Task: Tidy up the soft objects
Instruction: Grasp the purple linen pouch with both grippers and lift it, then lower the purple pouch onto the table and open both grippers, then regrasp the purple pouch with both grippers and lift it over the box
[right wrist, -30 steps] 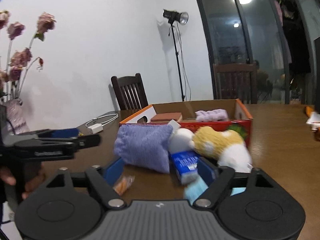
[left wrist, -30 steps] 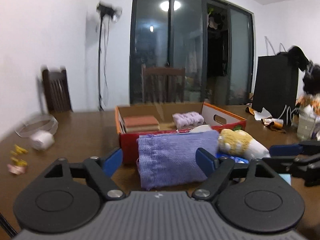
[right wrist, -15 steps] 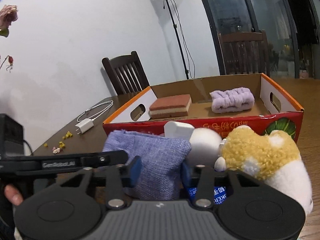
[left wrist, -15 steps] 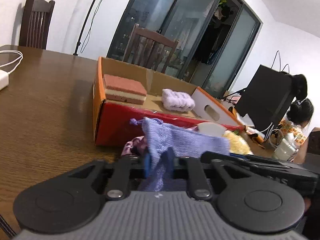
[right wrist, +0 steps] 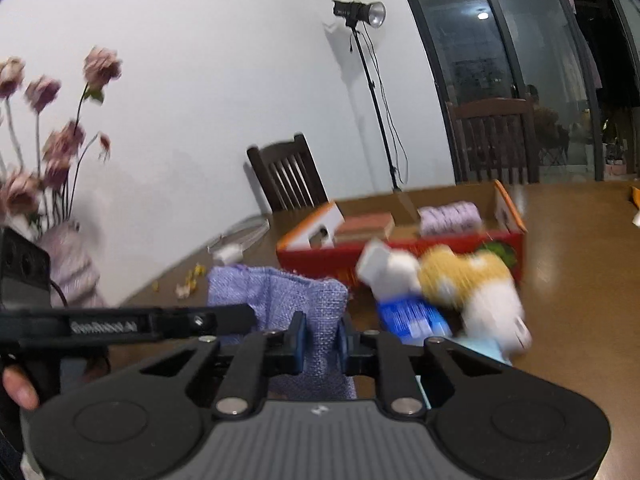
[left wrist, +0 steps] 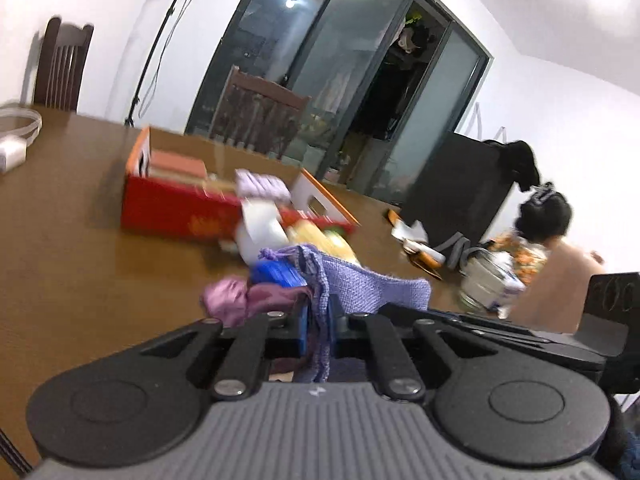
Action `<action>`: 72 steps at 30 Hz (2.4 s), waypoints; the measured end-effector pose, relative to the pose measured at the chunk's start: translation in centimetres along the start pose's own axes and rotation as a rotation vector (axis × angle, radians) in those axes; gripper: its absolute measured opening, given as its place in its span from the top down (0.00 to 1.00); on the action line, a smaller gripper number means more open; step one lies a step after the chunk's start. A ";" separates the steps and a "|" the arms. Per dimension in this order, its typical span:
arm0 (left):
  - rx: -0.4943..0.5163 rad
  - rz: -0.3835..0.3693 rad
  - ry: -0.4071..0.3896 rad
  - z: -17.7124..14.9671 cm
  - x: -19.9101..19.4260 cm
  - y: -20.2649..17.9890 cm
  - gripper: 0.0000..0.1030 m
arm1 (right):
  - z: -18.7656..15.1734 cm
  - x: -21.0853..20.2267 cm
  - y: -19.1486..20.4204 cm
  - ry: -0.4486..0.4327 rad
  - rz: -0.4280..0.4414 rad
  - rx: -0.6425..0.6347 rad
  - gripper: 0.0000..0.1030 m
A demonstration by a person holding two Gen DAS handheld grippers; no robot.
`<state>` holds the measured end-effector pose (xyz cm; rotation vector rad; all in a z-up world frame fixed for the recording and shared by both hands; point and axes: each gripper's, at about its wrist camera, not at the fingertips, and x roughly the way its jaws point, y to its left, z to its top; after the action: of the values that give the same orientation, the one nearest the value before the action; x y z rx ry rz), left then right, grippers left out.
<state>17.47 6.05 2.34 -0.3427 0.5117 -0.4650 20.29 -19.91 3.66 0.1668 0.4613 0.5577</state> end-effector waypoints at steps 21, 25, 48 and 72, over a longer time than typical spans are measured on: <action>0.072 0.178 -0.057 -7.2 -0.7 -1.7 0.16 | -7.8 -4.4 -2.4 -0.015 -0.157 0.095 0.46; 0.087 0.223 -0.067 -7.4 -1.8 -1.4 0.13 | -8.2 -4.5 -1.8 -0.003 -0.138 0.070 0.45; -0.060 0.141 0.028 -7.8 0.2 -0.5 0.27 | -8.7 -4.2 -3.9 -0.007 -0.083 0.145 0.54; 0.103 -0.048 -0.043 8.4 7.8 -4.5 0.96 | 3.6 -2.2 -5.2 -0.165 0.045 0.033 0.91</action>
<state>26.51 0.06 8.14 -0.2662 0.4368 -0.5271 22.80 -25.53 6.25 0.2536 0.3074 0.5758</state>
